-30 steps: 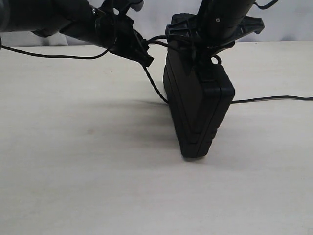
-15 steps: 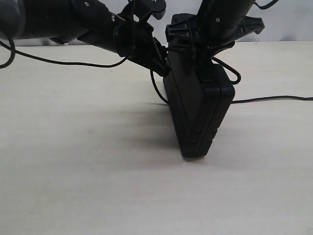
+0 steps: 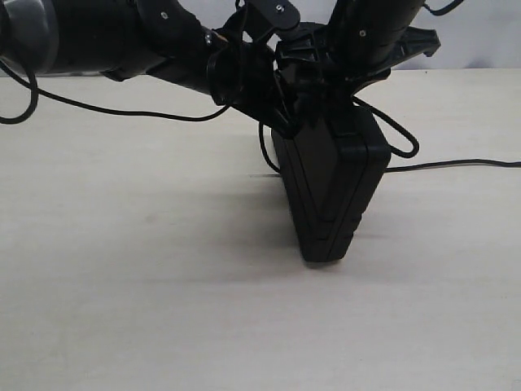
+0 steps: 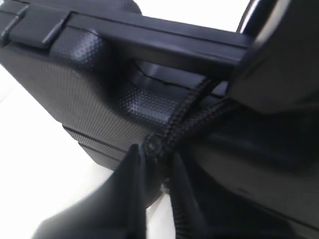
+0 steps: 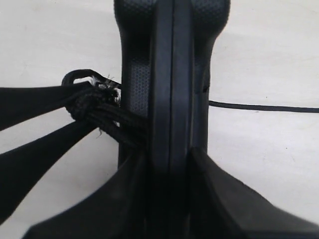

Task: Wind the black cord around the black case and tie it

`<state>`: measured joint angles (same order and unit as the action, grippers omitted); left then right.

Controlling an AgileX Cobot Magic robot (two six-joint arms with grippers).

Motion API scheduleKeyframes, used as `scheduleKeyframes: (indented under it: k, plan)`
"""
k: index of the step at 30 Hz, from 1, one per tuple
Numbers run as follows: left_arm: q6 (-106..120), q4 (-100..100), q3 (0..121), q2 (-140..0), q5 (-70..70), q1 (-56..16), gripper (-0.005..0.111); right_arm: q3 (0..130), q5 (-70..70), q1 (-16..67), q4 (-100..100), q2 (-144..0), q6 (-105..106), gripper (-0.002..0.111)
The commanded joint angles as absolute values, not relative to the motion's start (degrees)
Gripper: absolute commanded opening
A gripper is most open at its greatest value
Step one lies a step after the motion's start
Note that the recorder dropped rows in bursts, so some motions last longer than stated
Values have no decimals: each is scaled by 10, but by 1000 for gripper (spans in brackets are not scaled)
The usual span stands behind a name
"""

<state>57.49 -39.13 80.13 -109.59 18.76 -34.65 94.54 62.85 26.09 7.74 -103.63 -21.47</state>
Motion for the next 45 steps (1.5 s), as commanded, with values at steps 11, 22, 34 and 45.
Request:
scheduleKeyframes:
  k: [11,22,34,45]
  plan:
    - [578,-397,801,-1094,183,-360,15,947,640,262,81,-1032,-203,4]
    - [582,-265,801,-1093,256,-360,49,947,640,262,81,-1032,-203,4]
    - [582,-157,801,-1093,323,-360,48,947,640,262,81,-1032,-203,4]
    - [583,-197,801,-1093,260,-359,48,947,640,262,81,-1032,-203,4]
